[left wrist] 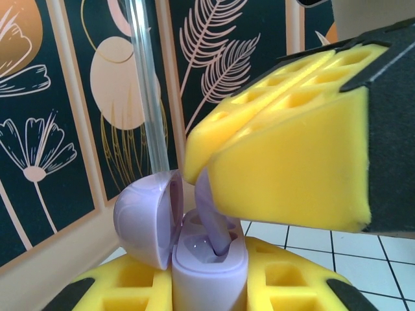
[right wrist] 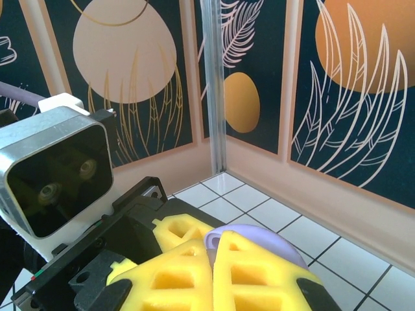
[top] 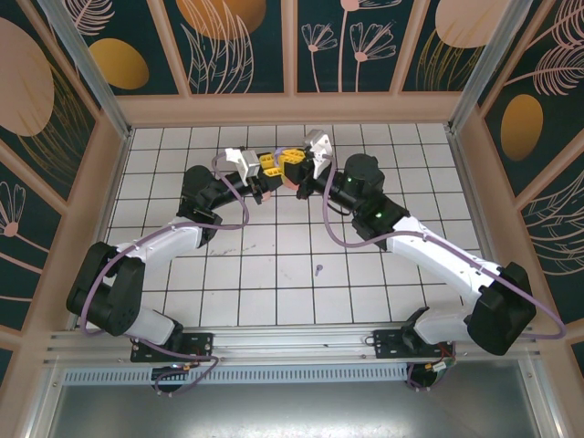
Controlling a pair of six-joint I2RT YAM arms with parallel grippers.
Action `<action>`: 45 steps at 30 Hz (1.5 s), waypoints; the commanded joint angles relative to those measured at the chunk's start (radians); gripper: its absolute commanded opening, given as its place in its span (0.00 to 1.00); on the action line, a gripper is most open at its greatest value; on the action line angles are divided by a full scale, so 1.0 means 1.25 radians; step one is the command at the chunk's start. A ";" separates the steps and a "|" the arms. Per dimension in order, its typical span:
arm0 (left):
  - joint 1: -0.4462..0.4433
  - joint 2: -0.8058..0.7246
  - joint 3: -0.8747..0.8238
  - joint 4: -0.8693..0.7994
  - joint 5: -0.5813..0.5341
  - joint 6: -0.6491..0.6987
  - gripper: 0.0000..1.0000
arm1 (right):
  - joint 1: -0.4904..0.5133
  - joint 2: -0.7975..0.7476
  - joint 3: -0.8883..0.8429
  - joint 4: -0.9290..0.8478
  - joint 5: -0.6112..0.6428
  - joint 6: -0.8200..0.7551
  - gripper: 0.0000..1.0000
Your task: Insert wireless bluetooth earbuds into charging case
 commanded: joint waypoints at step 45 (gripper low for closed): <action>0.004 -0.023 0.011 0.100 -0.068 -0.009 0.00 | 0.024 0.025 0.125 -0.158 -0.030 0.124 0.75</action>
